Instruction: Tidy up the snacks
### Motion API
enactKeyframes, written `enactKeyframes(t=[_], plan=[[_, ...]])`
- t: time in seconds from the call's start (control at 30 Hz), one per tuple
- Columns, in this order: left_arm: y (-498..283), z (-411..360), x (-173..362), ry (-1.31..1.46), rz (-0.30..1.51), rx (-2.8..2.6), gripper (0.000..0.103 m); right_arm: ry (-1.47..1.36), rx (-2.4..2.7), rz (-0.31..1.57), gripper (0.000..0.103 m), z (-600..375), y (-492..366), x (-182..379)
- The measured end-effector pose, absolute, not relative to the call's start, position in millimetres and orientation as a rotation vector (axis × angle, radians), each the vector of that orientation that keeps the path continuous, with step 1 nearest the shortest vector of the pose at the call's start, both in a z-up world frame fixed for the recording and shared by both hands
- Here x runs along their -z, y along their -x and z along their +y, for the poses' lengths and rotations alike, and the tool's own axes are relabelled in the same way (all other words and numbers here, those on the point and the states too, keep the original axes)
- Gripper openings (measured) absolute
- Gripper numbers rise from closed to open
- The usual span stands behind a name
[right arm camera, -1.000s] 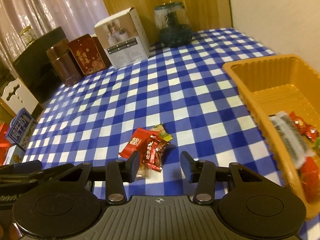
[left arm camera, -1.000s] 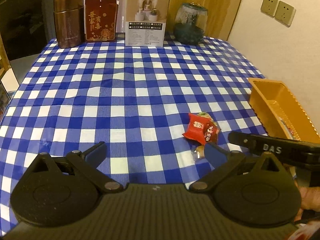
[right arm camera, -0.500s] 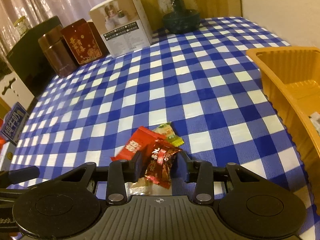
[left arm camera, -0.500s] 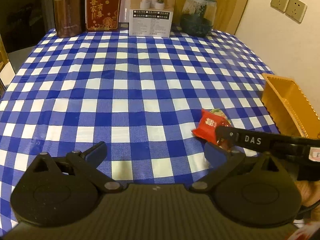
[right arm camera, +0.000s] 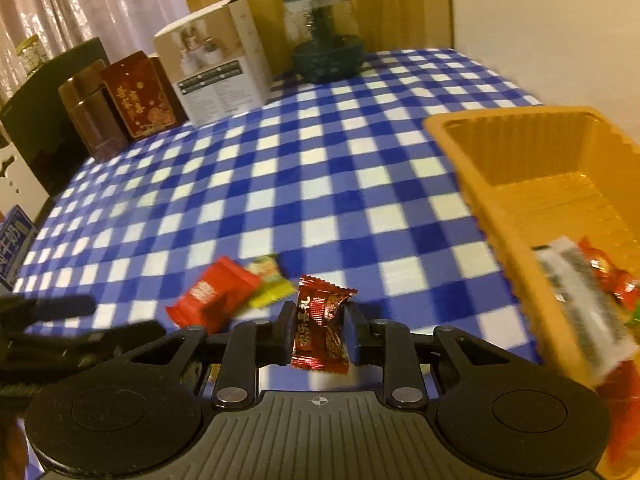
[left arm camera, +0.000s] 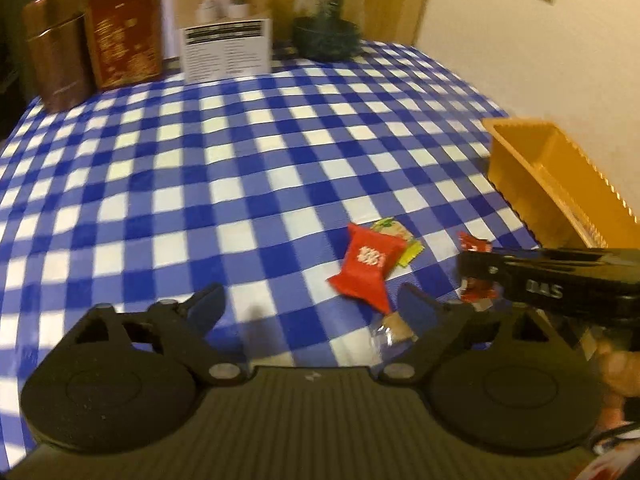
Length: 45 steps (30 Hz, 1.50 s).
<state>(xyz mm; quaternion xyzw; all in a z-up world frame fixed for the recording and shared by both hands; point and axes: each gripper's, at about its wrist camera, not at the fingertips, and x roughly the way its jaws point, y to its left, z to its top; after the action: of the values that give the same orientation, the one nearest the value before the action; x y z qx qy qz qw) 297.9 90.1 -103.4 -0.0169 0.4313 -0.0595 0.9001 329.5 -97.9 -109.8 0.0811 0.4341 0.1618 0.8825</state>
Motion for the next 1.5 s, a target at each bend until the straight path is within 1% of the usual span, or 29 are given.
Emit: enactKeyframes(t=[0.23,0.33,0.4,0.47,0.5,0.53,0.57,0.67,0.93,1.5], plan=[[-323.7,65.6,113.0,-0.072,0.893,0.223,0.073,-0.161,-0.324,0.929,0.025,-115.0,-316.6,115.1],[-333.1,56.8,119.4,-0.121,0.909,0.241,0.065,-0.17,-0.322,0.931,0.025,-120.0,-313.4,116.0],[-337.9,53.2,123.9,-0.137,0.925,0.248,0.058,-0.173,-0.324,0.933,0.025,-121.6,-312.8,116.2],[-340.1,50.9,126.9,-0.149,0.935,0.254,0.044,-0.175,-0.325,0.932,0.025,-122.9,-312.4,115.8],[-340.4,49.7,127.6,-0.152,0.938,0.259,0.038,-0.177,-0.325,0.932,0.025,-123.1,-312.4,115.6],[-340.2,48.6,127.6,-0.155,0.941,0.259,0.03,-0.178,-0.324,0.932,0.025,-123.3,-312.6,115.6],[-339.6,47.6,127.6,-0.16,0.943,0.252,0.028,-0.179,-0.323,0.932,0.025,-124.0,-312.1,115.6],[-336.3,49.6,124.5,-0.147,0.938,0.235,0.025,-0.182,-0.322,0.93,0.025,-123.8,-312.1,115.2],[-317.8,58.0,102.4,-0.09,0.904,0.168,0.023,-0.197,-0.327,0.899,0.025,-128.4,-303.8,103.4],[-221.8,48.8,44.6,0.045,0.85,0.095,0.023,-0.212,-0.334,0.841,0.025,-155.7,-244.8,53.6]])
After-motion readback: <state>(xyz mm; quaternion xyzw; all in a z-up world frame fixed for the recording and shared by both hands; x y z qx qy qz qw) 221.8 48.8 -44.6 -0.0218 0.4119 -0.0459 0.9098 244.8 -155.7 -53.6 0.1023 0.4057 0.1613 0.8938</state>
